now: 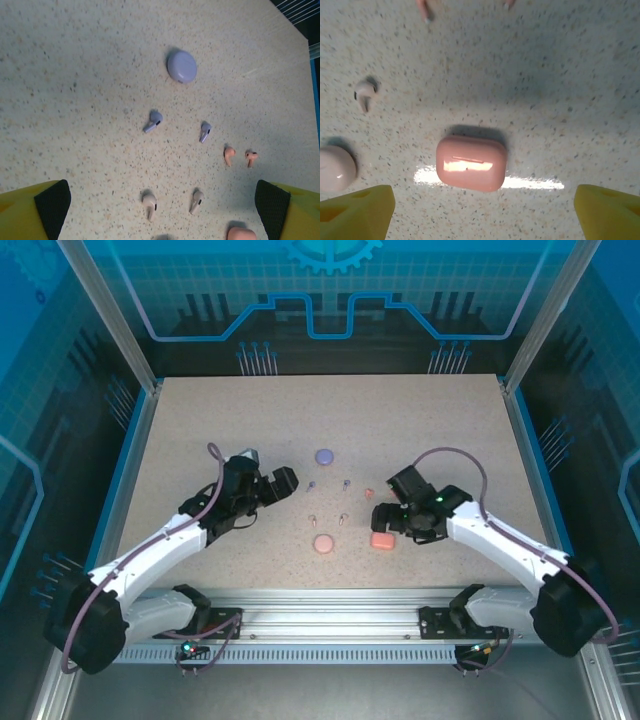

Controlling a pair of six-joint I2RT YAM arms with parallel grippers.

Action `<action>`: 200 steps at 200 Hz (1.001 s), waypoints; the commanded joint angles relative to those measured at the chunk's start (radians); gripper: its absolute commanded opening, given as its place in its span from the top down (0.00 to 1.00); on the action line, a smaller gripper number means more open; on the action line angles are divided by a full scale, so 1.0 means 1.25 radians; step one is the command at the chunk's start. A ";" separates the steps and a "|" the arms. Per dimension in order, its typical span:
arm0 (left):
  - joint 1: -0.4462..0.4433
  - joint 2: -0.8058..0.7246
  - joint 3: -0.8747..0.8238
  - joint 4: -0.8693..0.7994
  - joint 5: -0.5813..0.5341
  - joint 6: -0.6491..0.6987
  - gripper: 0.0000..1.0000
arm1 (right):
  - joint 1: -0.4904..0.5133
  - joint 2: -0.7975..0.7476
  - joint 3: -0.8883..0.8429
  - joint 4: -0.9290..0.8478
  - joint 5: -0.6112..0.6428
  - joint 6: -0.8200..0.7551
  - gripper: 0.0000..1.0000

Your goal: Insert wireless bluetooth earbuds into charging case

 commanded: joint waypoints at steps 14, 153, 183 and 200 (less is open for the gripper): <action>-0.026 0.029 0.031 -0.035 0.019 -0.073 0.01 | 0.072 0.074 0.046 -0.072 0.077 0.131 0.06; -0.029 0.046 0.028 0.006 0.064 -0.035 0.01 | 0.123 0.331 0.125 -0.052 0.103 0.202 0.09; -0.030 0.055 0.034 0.007 0.065 -0.028 0.01 | 0.123 0.335 0.109 -0.035 0.095 0.209 0.10; -0.030 0.063 0.038 0.011 0.071 -0.028 0.01 | 0.120 0.334 0.098 -0.023 0.089 0.211 0.10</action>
